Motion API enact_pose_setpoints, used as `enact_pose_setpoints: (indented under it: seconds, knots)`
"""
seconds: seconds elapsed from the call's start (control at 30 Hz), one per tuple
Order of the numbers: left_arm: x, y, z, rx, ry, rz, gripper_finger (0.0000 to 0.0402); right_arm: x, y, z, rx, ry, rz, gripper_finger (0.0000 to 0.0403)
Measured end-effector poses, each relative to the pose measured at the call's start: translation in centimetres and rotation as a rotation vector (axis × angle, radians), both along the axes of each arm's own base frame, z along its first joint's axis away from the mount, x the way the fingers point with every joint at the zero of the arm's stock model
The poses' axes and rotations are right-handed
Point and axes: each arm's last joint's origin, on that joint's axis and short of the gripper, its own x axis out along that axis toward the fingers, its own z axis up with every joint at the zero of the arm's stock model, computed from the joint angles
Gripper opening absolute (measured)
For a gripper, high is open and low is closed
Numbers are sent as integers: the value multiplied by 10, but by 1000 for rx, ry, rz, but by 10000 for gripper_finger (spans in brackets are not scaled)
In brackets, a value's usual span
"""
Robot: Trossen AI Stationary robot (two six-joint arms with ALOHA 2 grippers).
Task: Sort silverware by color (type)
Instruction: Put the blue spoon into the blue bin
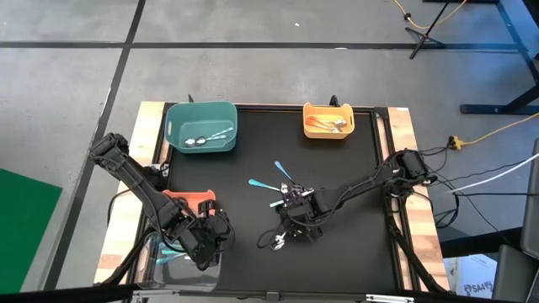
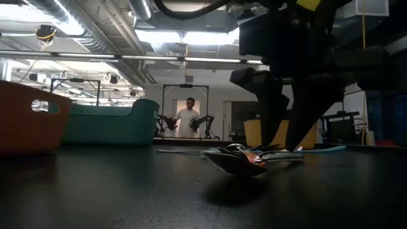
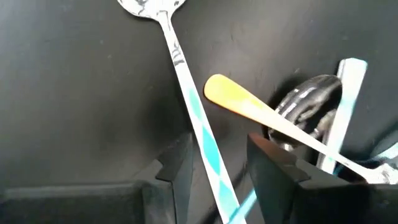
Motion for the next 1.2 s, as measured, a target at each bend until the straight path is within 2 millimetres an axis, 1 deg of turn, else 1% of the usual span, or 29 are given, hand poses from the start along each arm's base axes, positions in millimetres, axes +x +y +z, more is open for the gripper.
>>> enact_pose_setpoints:
  seconds: [0.17,0.23,0.37,0.8,0.9,1.07,1.2]
  knots:
    - [0,0,0,-2,-4,1,92,3,1,-9,-2,6,-1,138]
    - [0,0,0,-1,-4,0,92,3,1,-16,-5,33,1,138]
    - [0,0,0,1,-5,1,92,5,2,-21,9,53,7,138]
    - [0,0,0,3,-7,2,92,5,2,-23,8,58,7,136]
    - [0,0,0,4,-7,1,92,4,2,-24,8,60,7,120]
    - [0,0,0,4,-7,1,92,4,3,-24,6,63,8,70]
    - [0,0,0,4,-7,1,92,4,3,-24,7,65,8,41]
